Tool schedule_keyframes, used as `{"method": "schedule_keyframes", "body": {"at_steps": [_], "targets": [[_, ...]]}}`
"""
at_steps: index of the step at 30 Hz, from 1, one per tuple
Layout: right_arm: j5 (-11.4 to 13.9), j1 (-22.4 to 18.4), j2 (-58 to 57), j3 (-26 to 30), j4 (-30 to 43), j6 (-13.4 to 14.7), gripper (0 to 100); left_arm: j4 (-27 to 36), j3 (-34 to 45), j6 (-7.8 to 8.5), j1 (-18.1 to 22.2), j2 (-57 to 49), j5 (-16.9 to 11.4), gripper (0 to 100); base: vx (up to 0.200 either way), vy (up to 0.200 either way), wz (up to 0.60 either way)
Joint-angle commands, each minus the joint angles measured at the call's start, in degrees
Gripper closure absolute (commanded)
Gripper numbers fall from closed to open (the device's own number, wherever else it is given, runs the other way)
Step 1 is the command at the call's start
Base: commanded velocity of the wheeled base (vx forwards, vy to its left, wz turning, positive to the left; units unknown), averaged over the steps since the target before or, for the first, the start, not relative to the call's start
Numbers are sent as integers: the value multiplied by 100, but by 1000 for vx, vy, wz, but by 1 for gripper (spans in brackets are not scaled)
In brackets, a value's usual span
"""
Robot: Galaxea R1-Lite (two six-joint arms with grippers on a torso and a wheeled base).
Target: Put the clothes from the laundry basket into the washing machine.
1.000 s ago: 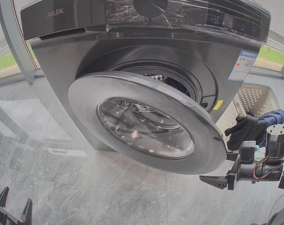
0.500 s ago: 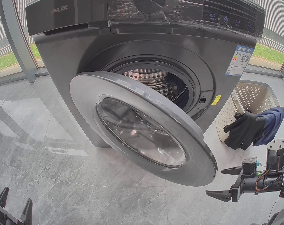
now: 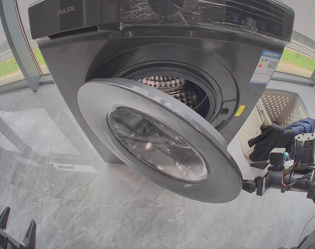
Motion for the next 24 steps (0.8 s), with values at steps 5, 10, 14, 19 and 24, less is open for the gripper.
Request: {"method": "schedule_keyframes", "body": {"at_steps": [5,10,14,19,24], "targets": [[4,301,149,110,4,15,0,-1,84,4,1,-51,0,0,0,0,0],[21,626,44,348,-5,24,0,-1,84,4,1,-51,0,0,0,0,0],[-5,740,-44,304,-5,103,0,-1,84,4,1,-51,0,0,0,0,0],[-234,494,141,-22,-5,174,0,-1,84,13,1,-51,0,0,0,0,0],[-497,591,387,-232,-5,349,0,-1,84,13,-8,-51,0,0,-160,0,0]]}}
